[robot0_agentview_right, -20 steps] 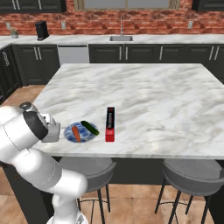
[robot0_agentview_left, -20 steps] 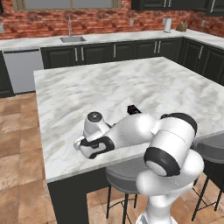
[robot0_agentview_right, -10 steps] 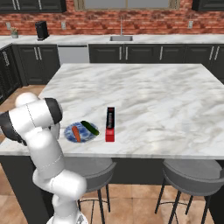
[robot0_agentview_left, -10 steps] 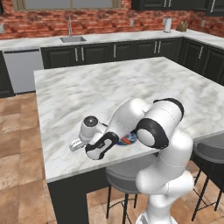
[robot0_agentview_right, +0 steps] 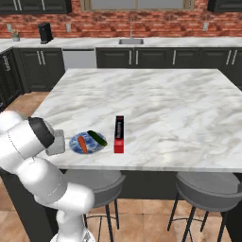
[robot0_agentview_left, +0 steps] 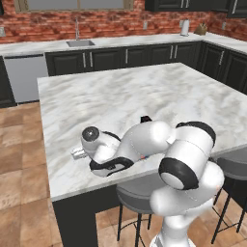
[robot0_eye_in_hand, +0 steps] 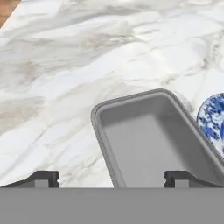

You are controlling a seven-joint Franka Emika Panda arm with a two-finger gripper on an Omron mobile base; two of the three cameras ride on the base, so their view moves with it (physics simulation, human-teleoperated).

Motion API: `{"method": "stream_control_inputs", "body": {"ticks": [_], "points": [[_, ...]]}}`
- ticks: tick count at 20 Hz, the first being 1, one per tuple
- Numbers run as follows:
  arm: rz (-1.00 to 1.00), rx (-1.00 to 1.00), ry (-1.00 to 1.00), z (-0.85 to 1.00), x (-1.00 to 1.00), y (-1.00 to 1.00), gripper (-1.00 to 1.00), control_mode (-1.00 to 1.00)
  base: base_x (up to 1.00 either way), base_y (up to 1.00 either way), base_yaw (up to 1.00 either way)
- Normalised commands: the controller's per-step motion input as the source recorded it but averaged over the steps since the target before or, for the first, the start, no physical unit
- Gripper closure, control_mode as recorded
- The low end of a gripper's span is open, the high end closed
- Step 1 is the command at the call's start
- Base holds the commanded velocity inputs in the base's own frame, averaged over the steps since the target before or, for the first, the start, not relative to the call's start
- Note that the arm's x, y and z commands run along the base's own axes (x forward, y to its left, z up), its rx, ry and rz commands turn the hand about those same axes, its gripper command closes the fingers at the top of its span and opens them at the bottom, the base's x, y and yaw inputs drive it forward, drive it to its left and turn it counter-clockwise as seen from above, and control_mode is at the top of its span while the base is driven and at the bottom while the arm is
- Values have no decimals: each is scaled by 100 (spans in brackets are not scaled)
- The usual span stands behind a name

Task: Retrieve the tupperware and aluminum foil from the cabinet and place them on the dining counter near the plate with carrot and cucumber to prepare for storing leftovers.

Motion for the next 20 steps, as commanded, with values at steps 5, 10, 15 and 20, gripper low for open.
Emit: {"method": "stream_control_inputs", "body": {"ticks": [5, 10, 15, 20], "points": [[-27, 0, 0, 100, 0, -22, -100, -100, 0, 0, 0], [-19, 0, 0, 94, -17, -52, -100, -100, 0, 0, 0], [-9, 15, -7, 45, -48, -100, -100, -100, 0, 0, 0], [-2, 36, -17, 12, -72, -100, -100, -100, 0, 0, 0]]}}
